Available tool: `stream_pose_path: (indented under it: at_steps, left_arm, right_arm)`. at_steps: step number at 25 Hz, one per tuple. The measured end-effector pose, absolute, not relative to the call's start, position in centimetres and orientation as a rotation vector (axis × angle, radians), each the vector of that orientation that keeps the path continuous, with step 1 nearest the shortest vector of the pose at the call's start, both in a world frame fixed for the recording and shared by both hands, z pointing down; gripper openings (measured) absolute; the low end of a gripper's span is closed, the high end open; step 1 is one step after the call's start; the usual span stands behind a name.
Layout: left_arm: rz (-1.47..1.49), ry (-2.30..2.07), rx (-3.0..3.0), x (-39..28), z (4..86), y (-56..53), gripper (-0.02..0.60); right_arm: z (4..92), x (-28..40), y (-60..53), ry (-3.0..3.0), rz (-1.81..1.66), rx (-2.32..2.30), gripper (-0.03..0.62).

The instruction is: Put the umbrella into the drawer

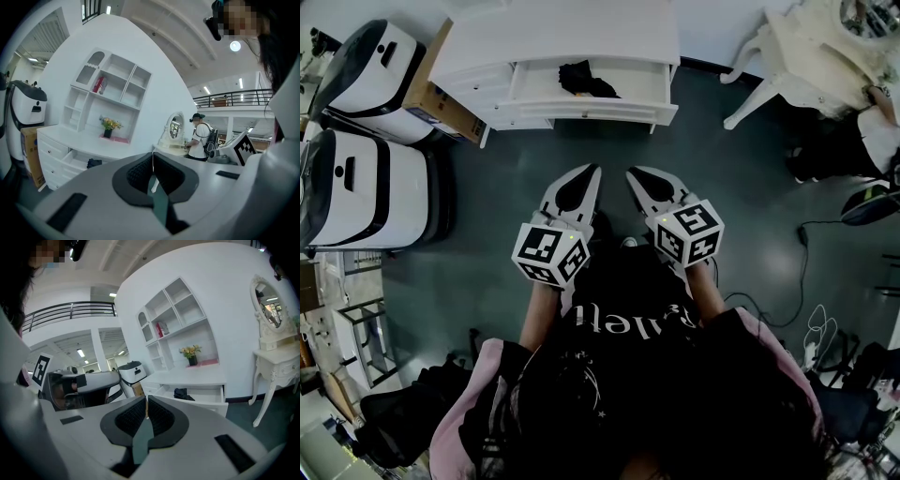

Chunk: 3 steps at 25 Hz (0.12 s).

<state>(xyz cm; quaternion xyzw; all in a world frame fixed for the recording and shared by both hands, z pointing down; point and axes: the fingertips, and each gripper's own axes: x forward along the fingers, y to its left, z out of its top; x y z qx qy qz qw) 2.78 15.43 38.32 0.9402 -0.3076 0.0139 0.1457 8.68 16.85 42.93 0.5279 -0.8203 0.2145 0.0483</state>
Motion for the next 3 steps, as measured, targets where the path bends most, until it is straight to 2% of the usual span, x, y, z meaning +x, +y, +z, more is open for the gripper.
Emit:
stream_pose_path:
  at_steps: [3]
  left_arm:
    - [0.039,-0.89,2.706,2.43,38.31,15.53,0.017]
  right_arm:
    - [42.93,8.39,16.96,-2.501,0.653,1.607,0.052]
